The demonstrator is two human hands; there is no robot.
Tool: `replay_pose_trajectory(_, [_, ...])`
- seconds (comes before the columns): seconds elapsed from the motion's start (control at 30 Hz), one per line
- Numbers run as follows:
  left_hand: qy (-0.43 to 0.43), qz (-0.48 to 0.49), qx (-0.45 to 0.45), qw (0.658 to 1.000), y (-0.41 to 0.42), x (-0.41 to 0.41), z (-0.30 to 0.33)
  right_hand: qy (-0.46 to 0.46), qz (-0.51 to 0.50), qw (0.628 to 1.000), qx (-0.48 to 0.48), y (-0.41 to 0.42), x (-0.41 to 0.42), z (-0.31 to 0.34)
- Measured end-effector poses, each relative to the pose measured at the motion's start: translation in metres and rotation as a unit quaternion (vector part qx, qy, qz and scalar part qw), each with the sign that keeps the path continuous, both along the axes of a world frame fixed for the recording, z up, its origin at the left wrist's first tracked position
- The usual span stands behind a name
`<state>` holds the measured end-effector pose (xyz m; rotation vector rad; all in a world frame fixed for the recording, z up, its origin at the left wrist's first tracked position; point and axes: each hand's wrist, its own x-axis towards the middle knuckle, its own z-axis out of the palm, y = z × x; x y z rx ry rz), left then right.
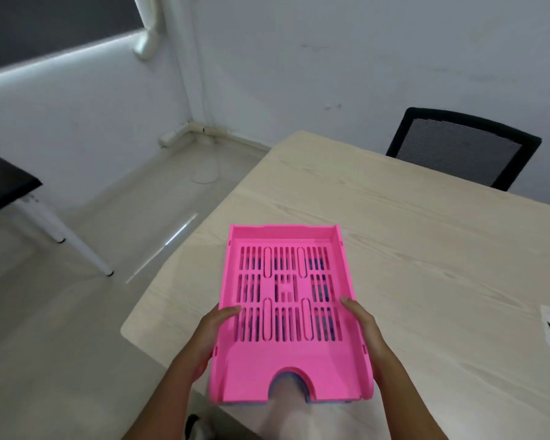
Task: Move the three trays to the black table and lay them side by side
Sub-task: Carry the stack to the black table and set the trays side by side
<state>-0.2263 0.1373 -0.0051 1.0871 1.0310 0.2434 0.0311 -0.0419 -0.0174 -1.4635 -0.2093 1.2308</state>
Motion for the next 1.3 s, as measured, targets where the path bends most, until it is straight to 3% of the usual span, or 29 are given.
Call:
replay_pose_trajectory(0.57, [-0.009,0.215,0.023,0.976,0.113,-0.22,-0.005,0.004,0.198,0.98,0.02,0.222,-0.171,0.013])
replay_pose_trajectory(1.07, [-0.023,0.447,-0.03,0.894,0.181,-0.423,-0.018,-0.049,0.404,0.914,0.009,0.432,-0.376,0.004])
replay_pose_trajectory(1.3, [-0.045,0.505,0.028,0.862,0.3,-0.521,0.0,-0.012,0.453,0.89,0.047,0.585,-0.483,0.023])
